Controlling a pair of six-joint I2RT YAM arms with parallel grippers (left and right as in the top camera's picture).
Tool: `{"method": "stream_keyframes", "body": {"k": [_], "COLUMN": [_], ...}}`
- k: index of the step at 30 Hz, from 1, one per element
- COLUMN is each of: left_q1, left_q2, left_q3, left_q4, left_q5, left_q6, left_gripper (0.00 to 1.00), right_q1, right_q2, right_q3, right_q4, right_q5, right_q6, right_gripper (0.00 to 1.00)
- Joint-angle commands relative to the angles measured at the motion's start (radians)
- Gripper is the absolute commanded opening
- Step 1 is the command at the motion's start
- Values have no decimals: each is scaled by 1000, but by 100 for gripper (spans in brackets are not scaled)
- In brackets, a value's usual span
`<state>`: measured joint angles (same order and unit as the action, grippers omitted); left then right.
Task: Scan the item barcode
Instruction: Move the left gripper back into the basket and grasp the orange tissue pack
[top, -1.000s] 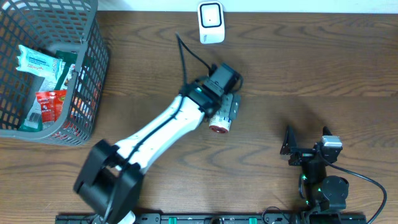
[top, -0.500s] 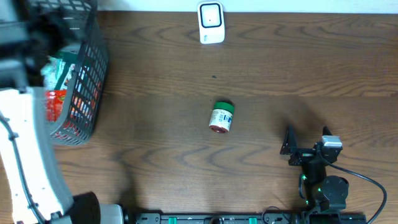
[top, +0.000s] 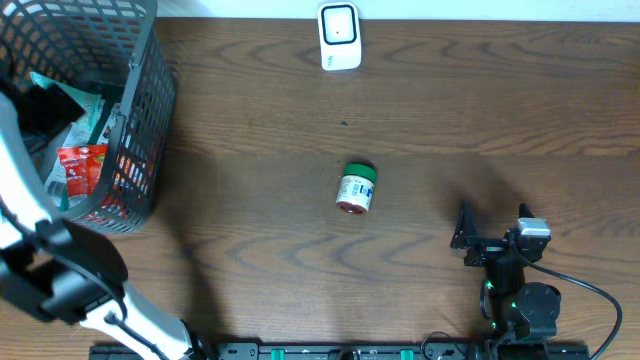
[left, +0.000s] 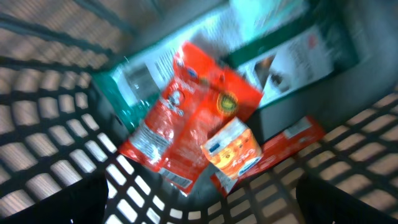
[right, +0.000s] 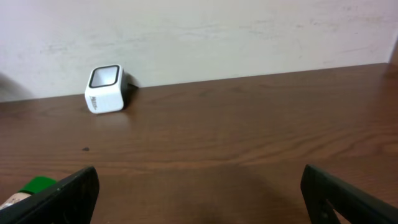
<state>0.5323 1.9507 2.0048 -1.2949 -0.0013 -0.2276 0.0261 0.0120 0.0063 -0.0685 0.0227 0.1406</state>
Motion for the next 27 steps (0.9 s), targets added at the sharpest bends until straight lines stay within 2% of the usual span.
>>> {"method": "stream_keyframes", "body": {"k": [1,7,11,13,17,20,27], "left_q1": [-19,-48,-53,-53,-53,-53,-51], "left_q2": [87,182,185,183,177,177,176], "left_q3": [-5,-6,-11,-11,-14,-30,-40], "left_q4": [-37,-91,-97,-112,-122,-98,-23], "left_q5": [20,20,20,21,20,21,60], "left_q6": [13,-9,-49,-67,-116,-169,-162], "left_gripper": [96,96,95,90,88,88,88], "right_q1": [-6,-6,-6,-6,-6,-6,-6], "right_q2": [-4,-4,-4,-4,-4,-4,-4], "right_q3": [-1,-1,-1,-1,-1,-1,-1], "right_q4": [-3,-3,-3,-3,-3,-3,-3], "right_q5": [10,10,10,10,10,10,10], "right_q6": [-7,-7,-7,-7,-7,-7,-7], "right_gripper": [99,99,99,99,99,99,99]}}
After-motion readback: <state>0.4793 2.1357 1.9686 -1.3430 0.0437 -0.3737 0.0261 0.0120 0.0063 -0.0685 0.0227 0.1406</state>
